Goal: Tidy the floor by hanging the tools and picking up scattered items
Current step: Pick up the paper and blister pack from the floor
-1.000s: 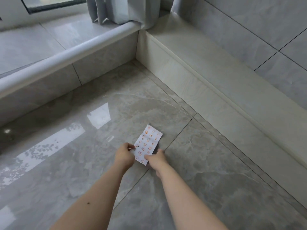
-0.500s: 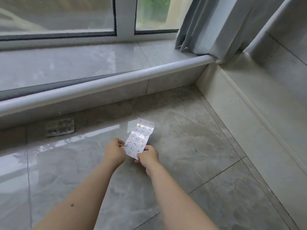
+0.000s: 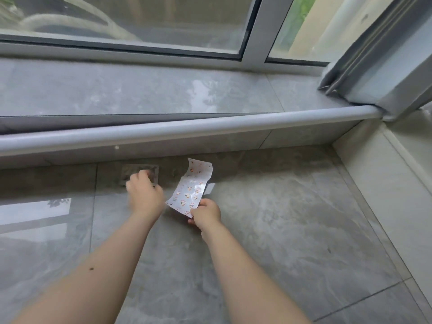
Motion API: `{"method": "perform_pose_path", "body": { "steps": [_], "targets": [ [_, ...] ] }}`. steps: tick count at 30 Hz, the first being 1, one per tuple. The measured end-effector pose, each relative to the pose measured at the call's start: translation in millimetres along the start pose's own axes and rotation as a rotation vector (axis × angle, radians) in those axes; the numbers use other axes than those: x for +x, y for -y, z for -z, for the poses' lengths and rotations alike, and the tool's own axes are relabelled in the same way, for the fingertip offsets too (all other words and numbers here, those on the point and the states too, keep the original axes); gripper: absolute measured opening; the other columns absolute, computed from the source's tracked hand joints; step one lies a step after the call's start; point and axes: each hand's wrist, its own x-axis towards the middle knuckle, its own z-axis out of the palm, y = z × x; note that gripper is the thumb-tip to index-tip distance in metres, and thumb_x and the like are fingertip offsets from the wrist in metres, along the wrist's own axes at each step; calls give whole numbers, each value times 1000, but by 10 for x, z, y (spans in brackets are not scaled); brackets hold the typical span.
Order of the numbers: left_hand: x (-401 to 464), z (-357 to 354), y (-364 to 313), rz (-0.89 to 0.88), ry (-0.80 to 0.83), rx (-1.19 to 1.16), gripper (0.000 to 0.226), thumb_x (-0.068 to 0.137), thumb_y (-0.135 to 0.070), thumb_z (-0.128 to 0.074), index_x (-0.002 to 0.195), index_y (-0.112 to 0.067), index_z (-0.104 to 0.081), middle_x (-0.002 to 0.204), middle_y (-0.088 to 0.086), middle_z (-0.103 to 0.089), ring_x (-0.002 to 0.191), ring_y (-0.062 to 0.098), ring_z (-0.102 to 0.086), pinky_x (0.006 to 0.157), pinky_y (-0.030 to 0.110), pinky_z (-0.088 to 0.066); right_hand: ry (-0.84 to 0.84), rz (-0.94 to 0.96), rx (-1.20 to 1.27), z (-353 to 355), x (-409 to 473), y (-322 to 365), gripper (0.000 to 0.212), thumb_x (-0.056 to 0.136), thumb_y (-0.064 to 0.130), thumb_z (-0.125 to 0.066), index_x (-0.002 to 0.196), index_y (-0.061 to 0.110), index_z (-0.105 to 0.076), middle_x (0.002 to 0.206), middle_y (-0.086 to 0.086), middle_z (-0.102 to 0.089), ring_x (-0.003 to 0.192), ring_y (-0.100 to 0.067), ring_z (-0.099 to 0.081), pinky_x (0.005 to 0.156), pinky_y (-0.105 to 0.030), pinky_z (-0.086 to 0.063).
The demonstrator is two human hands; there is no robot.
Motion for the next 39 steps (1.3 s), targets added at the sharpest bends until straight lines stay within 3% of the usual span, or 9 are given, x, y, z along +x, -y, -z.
{"method": "perform_pose_path", "body": {
  "steps": [9, 12, 15, 21, 25, 30, 32, 36, 39],
  "targets": [
    [328, -63, 207, 43, 112, 417, 40, 94, -28, -46, 129, -10, -54, 146, 23, -35, 139, 41, -21, 119, 46, -13, 3, 44, -89, -129, 148, 98, 35, 86, -8, -44, 113, 8, -60, 116, -10, -65, 81, -21, -57, 52, -20, -47],
    [260, -141, 312, 60, 136, 398, 40, 93, -28, -49, 130, -13, -51, 150, 27, -26, 141, 44, -17, 120, 48, -8, -13, 61, -141, -111, 195, 39, 35, 85, -7, -44, 112, 7, -61, 117, -10, -65, 89, -24, -61, 65, -27, -55],
    [214, -178, 351, 63, 143, 371, 39, 90, -29, -55, 126, -13, -51, 144, 28, -32, 137, 45, -24, 118, 47, -14, -35, 82, -172, -70, 218, -26, 33, 84, -6, -45, 110, 7, -61, 117, -11, -66, 93, -22, -60, 88, -34, -54],
    [40, -202, 261, 42, 131, 381, 62, 74, -37, -74, 122, -6, -49, 131, 20, -42, 126, 37, -39, 107, 41, -29, -48, 86, -184, 87, 173, -124, 34, 83, -4, -45, 110, 8, -62, 116, -10, -67, 89, -20, -59, 91, -36, -53],
    [-101, -177, 135, 125, 34, 176, 84, 58, -22, -88, 122, -4, -38, 129, 18, -42, 120, 37, -47, 97, 45, -40, -56, 78, -181, 218, 144, -202, 33, 84, -5, -46, 110, 7, -62, 116, -11, -67, 88, -21, -59, 90, -36, -53],
    [-241, -267, 2, 260, 52, -220, 69, 71, -8, -79, 125, -9, -37, 129, 15, -52, 112, 37, -57, 90, 43, -47, -81, 85, -143, 423, 93, -285, 32, 83, -7, -46, 108, 6, -62, 113, -11, -68, 88, -20, -59, 84, -33, -54],
    [-326, -326, -47, 257, 86, -261, 51, 76, -8, -73, 120, -8, -46, 121, 15, -61, 109, 35, -60, 91, 41, -49, -91, 94, -128, 513, 79, -305, 32, 83, -7, -45, 107, 6, -62, 113, -11, -68, 87, -20, -59, 78, -31, -54],
    [-521, -394, -159, 203, 108, -257, 24, 83, -8, -62, 106, -2, -58, 110, 19, -65, 101, 35, -61, 80, 35, -46, -112, 110, -119, 697, 12, -307, 31, 84, -7, -46, 109, 4, -62, 115, -13, -67, 90, -20, -59, 87, -36, -53],
    [-647, -377, -291, 185, 118, -274, 21, 86, -9, -59, 105, -1, -59, 107, 18, -65, 91, 33, -59, 74, 33, -41, -98, 118, -112, 817, -84, -261, 31, 84, -7, -45, 109, 3, -61, 116, -14, -67, 90, -22, -59, 73, -31, -52]
  ]
}}
